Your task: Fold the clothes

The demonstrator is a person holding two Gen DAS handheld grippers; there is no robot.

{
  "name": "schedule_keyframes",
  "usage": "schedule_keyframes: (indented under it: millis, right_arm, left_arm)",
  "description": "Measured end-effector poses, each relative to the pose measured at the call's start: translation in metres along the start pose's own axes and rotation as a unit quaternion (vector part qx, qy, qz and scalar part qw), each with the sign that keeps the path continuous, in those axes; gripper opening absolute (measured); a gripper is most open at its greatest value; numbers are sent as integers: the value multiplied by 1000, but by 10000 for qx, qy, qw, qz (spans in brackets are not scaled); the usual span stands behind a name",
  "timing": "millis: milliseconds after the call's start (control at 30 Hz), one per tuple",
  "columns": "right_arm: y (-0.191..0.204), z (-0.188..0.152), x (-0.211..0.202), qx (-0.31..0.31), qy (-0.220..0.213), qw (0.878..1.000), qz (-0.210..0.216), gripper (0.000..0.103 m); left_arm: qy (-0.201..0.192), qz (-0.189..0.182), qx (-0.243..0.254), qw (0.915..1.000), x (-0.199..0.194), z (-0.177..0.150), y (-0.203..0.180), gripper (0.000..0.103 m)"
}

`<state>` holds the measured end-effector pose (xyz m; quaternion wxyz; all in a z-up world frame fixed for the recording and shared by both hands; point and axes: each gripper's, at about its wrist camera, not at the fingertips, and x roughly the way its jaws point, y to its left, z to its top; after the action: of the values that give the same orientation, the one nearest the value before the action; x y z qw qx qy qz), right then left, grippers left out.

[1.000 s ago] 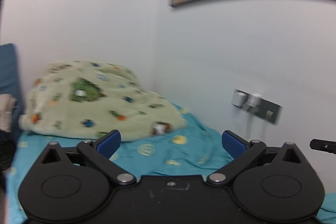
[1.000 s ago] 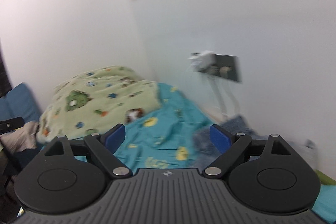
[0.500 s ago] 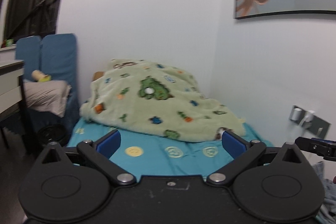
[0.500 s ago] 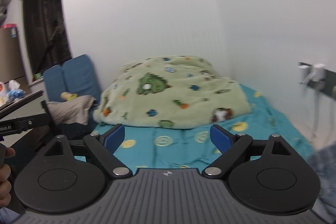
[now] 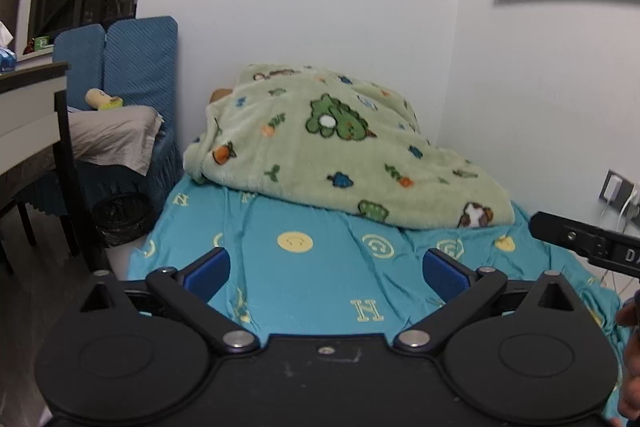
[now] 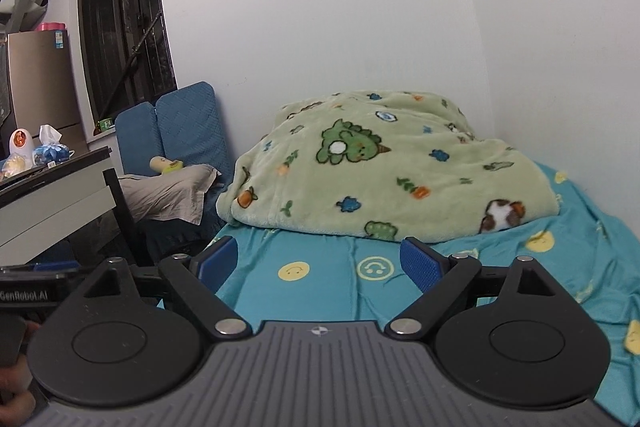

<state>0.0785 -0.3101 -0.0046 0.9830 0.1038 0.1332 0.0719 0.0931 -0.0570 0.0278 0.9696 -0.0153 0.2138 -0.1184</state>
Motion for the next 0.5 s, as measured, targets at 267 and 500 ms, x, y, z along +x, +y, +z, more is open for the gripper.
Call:
schedule_keyframes:
  millis: [267, 500]
  right_arm:
    - [-19, -31, 9, 69, 68, 9999, -102, 97]
    - [-26, -41, 11, 11, 247, 9992, -303, 103]
  left_arm:
    - [82, 179, 41, 9998, 20, -24, -5, 103]
    - [-94, 254, 300, 9992, 21, -31, -17, 103]
